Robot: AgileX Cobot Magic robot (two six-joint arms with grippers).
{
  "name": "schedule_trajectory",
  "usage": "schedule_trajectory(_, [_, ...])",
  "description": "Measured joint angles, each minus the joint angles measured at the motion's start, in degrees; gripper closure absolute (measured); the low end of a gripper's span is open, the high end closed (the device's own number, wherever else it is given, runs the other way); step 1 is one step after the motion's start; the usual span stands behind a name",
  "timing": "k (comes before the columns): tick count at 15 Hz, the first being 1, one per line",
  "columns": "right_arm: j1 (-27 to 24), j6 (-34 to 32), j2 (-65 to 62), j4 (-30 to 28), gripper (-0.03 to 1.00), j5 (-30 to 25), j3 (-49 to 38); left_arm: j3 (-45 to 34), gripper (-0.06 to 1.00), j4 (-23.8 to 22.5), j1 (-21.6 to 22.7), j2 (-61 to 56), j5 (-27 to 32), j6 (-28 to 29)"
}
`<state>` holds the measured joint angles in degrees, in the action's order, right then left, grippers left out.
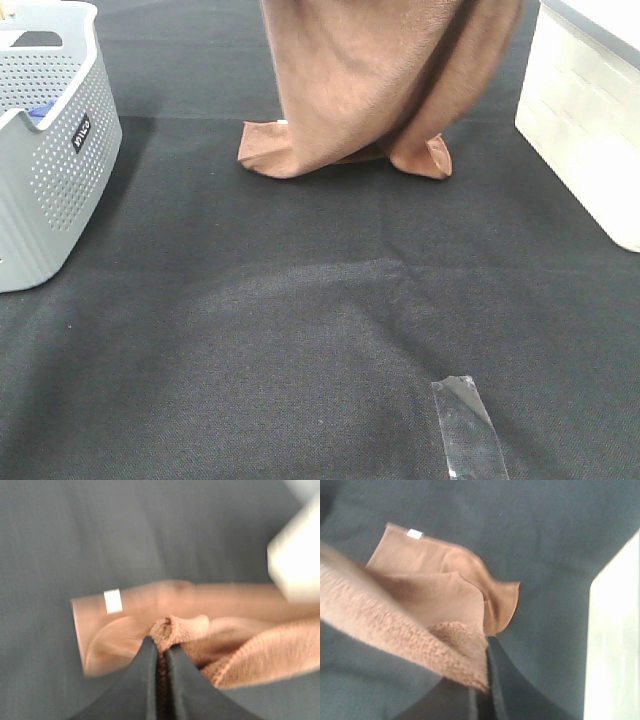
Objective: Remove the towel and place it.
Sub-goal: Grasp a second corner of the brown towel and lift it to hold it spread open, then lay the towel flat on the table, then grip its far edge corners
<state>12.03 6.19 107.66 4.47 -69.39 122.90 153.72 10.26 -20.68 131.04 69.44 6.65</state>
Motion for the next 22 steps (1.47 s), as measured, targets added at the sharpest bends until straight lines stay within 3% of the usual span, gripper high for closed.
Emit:
schedule_trajectory(2, [0.0,0.0,-5.9,-0.4,0.96,-0.34,-8.65,-4.24,0.94,1.32,-1.38,-3.15,0.0,-0.63])
schedule_trajectory(9, [0.0,-0.92,-28.82,-0.92,0.96,-0.46,-35.92,-43.83,0.94,-5.04,-10.26,-28.82,0.0,-0.74])
schedule_trajectory(13, [0.63,-2.64,-38.79,4.07,0.96,-0.17,-50.88,-63.43,0.94,-4.98,-11.75,-41.37,-1.95,0.11])
schedule_trajectory(22, [0.74,-2.35,-57.18,16.27,0.96,0.86,-72.54,-88.69,0.94,2.18,-12.09,-61.25,-5.21,-0.92])
